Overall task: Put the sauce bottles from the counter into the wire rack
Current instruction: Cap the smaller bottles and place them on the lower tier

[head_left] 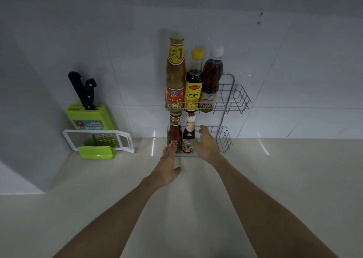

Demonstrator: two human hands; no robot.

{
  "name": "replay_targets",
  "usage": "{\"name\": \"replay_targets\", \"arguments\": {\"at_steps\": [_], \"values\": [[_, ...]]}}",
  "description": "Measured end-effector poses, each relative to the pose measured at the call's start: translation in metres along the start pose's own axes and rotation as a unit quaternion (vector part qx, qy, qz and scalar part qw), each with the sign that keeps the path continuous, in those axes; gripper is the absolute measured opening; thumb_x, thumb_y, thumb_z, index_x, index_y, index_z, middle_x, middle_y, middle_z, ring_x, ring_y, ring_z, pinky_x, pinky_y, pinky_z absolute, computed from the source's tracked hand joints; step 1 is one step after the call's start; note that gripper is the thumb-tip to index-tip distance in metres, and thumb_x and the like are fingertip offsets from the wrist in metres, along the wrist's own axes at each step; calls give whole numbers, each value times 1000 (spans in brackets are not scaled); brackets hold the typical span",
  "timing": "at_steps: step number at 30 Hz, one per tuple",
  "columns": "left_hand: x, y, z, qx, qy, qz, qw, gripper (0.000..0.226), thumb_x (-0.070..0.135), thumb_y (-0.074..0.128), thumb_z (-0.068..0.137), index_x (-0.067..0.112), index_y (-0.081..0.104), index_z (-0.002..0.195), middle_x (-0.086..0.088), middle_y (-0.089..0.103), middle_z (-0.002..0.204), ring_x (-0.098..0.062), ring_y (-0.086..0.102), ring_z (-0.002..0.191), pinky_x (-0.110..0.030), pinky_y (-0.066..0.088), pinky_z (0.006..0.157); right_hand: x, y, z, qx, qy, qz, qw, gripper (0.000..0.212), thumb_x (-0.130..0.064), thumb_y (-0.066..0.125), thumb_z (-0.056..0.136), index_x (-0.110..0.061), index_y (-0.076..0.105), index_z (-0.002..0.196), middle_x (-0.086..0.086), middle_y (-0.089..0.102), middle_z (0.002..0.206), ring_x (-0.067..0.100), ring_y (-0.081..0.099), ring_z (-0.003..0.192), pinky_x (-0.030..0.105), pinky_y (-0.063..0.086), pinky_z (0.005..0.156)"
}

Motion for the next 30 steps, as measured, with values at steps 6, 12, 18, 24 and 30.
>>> {"name": "replay_targets", "arguments": {"at_steps": [6,12,18,24,30], "values": [[49,0,-40,32,32,-47,998,77,14,59,88,18,11,149,-8,14,157,-26,21,143,-39,22,117,-8,-42,-65,29,-37,6,999,58,-11,55,93,-7,30,146,13,44,148,29,42,136,32,34,106],[109,32,-96,-10,13,-61,998,73,23,57,91,12,13,149,-7,13,159,-24,11,146,-39,16,119,8,-111,-159,90,-65,10,994,49,-5,52,95,-10,39,141,9,55,137,22,52,125,19,36,99],[157,104,-149,-96,85,-61,990,65,9,51,90,18,23,147,-2,21,157,-16,20,143,-25,17,114,85,-170,-246,144,-36,-45,988,33,1,50,93,-9,62,122,6,67,123,21,64,109,22,46,92],[163,172,-182,-175,51,-57,981,68,-2,54,85,15,26,145,-3,28,153,-17,27,141,-21,21,111,198,-159,-303,6,65,-157,985,39,-4,48,94,-12,58,131,11,58,136,26,54,123,27,38,101],[151,209,-198,-122,-4,-129,984,69,13,72,74,30,41,134,11,58,115,-7,55,108,-11,41,81,246,-122,-308,-135,39,-298,944,57,-4,31,99,-27,26,151,7,13,163,28,21,145,32,24,116]]}}
Point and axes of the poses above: each hand's wrist, its own z-axis towards the middle knuckle, its own y-axis out of the palm, x = y × z, the point moved 3 cm from there along z, towards the middle knuckle
